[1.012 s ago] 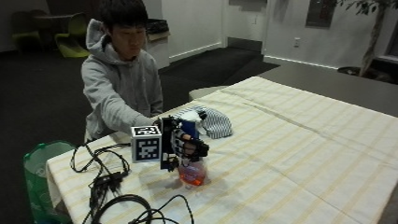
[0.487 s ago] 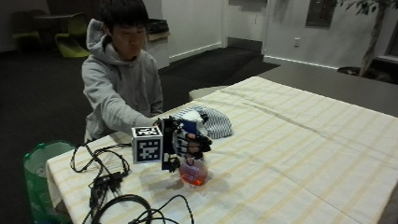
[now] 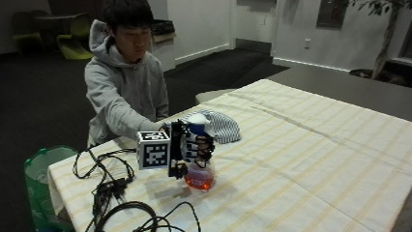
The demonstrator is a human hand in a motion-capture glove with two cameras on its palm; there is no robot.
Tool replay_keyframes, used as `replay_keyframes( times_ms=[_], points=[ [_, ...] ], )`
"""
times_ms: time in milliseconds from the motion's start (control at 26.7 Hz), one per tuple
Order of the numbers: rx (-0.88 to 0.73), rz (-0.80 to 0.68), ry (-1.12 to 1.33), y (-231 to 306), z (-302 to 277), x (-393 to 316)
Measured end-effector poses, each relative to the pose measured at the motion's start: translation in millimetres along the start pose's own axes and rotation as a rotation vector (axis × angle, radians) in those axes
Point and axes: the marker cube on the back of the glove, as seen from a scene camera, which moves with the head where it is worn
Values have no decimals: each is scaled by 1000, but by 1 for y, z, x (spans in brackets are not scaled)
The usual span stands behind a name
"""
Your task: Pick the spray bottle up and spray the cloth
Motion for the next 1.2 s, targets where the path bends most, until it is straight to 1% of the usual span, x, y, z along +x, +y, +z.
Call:
replay_keyframes(
  times_ms=[112, 262, 562, 675, 825, 975, 1200],
  points=[
    [-36, -14, 41, -2, 1, -3],
    [-152, -50, 124, 0, 4, -11],
    [-545, -156, 336, 20, 11, -57],
    [-679, -214, 445, 39, 16, -84],
    [-815, -280, 573, 73, 24, -120],
    [-896, -338, 700, 103, 30, -153],
    [-952, -407, 856, 131, 34, -185]
  ],
)
